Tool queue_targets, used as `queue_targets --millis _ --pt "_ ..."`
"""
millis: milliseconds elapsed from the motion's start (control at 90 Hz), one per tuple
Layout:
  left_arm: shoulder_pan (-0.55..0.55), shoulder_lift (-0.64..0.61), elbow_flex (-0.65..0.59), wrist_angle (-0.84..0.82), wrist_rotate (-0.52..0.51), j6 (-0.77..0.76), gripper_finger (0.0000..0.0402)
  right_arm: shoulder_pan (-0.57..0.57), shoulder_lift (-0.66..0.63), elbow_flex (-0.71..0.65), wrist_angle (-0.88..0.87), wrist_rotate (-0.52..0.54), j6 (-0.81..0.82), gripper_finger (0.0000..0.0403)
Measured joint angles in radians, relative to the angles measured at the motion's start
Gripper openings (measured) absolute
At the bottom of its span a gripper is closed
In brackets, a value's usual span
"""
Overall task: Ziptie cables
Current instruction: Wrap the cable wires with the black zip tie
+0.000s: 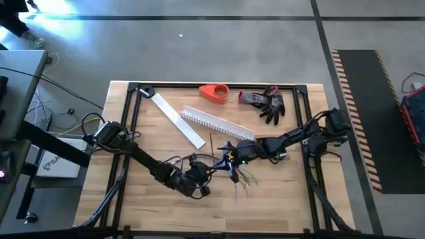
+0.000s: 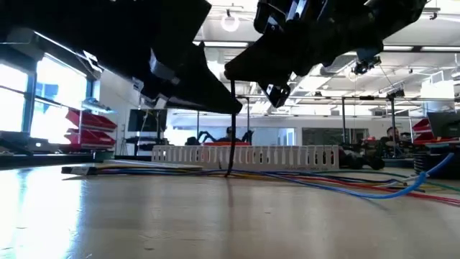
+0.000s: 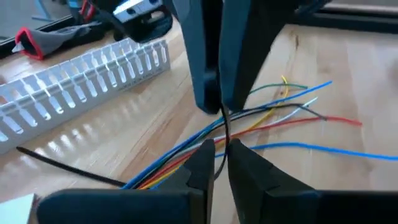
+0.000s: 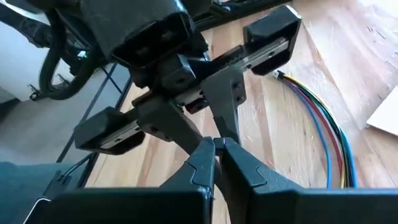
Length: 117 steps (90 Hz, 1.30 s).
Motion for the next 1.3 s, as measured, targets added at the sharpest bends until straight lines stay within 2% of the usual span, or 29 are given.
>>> queue_targets --millis 178,378,533,711,822,956,1111,1300 --pt "0.000 0.000 0.000 0.001 -0.011 -0.003 0.0005 0.000 0.000 0.000 -0.003 0.001 0.000 0.0000" --pt "0.000 0.000 0.000 0.002 0.033 -0.038 0.0000 0.000 0.001 0.000 -0.011 -0.002 -0.006 0.0011" --pt "0.000 0.000 -0.001 -0.003 0.101 -0.057 0.0000 -0.024 -0.052 0.000 -0.077 -0.014 -0.044 0.0074" --pt "0.000 0.000 -0.001 -0.017 0.184 -0.074 0.0000 -0.079 -0.085 0.000 -0.180 0.059 -0.092 0.0167" --pt "0.000 0.000 -0.001 -0.021 0.244 -0.080 0.0000 -0.123 -0.020 -0.002 -0.193 0.094 -0.106 0.0211" --pt "0.000 0.000 -0.002 -0.022 0.270 -0.075 0.0000 -0.173 0.097 -0.003 -0.094 0.027 -0.123 0.0243" --pt "0.000 0.000 -0.002 -0.024 0.291 -0.074 0.0000 -0.230 0.205 -0.004 0.011 0.023 -0.154 0.0252" --pt "0.000 0.000 -0.002 -0.024 0.298 -0.070 0.0000 -0.298 0.283 -0.002 0.125 -0.051 -0.097 0.0248"
